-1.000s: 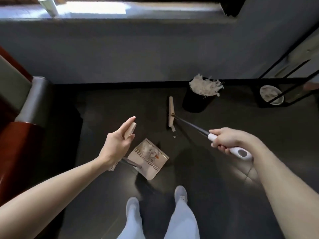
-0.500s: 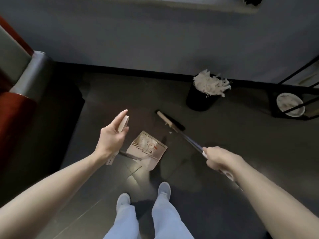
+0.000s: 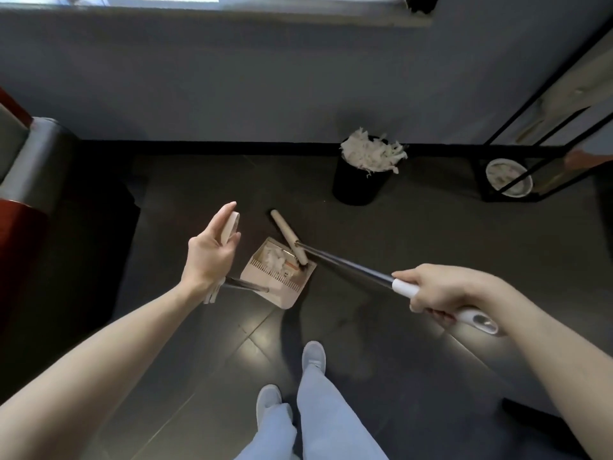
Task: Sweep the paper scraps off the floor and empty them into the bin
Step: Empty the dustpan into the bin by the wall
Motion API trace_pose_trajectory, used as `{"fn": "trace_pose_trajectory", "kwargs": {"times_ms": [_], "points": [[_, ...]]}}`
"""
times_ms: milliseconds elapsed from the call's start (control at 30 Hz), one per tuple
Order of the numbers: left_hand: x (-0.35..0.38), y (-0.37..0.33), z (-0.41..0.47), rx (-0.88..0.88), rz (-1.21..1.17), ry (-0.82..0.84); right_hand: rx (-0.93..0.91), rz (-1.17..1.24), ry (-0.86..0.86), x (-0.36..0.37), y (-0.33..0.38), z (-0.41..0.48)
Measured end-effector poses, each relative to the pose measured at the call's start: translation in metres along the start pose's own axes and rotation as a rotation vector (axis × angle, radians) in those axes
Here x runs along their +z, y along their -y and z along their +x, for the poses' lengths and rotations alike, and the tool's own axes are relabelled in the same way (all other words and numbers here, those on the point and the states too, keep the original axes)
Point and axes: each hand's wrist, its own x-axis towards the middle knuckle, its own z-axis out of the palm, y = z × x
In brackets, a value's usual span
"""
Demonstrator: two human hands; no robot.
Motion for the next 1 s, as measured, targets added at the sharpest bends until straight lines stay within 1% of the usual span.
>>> {"fn": "trace_pose_trajectory", "kwargs": {"times_ms": [167,333,567,667,833,933,1000], "points": [[-0.022,-0.018,-0.009,0.118,-0.040,0.004,-0.007,0.213,-0.167,0.021,-0.011,-0.031],[-0.049,-0.049,-0.013,0.225,-0.089,-0.004,-0.079,0.449,-0.318,0.055,-0.026,-0.066],[-0.074,-0.101,-0.014,0.438,-0.022,-0.010,-0.169,0.756,-0.488,0.095,-0.046,-0.096],[-0.071,-0.130,-0.007,0.545,0.035,0.008,-0.204,0.841,-0.557,0.093,-0.051,-0.099],[-0.051,-0.182,0.013,0.830,0.221,0.018,-0.245,0.969,-0.636,0.070,-0.067,-0.103],[-0.033,-0.212,0.028,0.907,0.310,0.035,-0.243,1.039,-0.650,0.048,-0.086,-0.108],[-0.019,-0.231,0.039,0.950,0.412,0.086,-0.236,1.085,-0.655,0.031,-0.098,-0.110]]}}
